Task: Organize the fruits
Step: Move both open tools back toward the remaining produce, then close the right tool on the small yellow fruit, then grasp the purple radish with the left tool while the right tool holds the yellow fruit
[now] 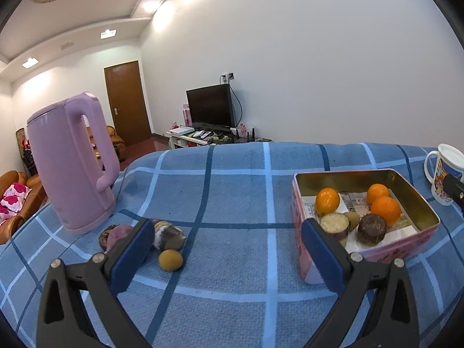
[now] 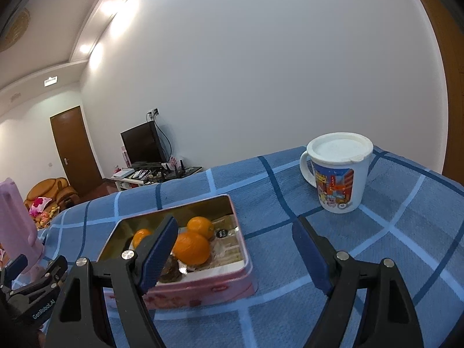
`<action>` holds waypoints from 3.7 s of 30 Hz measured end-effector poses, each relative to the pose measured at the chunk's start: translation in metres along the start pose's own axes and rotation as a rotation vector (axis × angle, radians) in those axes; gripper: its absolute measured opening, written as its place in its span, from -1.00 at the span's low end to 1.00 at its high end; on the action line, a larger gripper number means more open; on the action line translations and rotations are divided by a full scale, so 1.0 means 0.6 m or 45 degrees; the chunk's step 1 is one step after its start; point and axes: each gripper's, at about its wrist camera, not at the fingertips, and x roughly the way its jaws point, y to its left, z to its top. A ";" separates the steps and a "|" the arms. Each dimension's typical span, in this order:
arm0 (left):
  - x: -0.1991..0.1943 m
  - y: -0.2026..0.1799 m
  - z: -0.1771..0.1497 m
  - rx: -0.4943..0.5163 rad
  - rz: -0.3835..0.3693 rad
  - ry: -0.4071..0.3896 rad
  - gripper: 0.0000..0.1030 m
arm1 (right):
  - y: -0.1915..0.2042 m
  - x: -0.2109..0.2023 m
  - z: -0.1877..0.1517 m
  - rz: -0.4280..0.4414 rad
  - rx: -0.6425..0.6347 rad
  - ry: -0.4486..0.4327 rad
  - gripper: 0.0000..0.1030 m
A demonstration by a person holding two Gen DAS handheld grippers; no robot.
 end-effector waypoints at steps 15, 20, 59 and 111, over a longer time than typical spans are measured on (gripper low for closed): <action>-0.006 0.071 -0.016 -0.011 0.022 0.032 1.00 | 0.093 -0.021 -0.034 0.091 -0.059 0.036 0.60; 0.006 0.110 -0.019 -0.029 0.033 0.060 1.00 | 0.133 -0.018 -0.043 0.138 -0.083 0.060 0.60; 0.097 0.376 -0.023 -0.197 0.228 0.223 0.90 | 0.509 0.143 -0.168 0.610 -0.608 0.738 -0.09; 0.122 0.272 -0.007 -0.015 -0.244 0.259 0.01 | 0.358 0.043 -0.089 0.716 -0.334 0.313 -0.42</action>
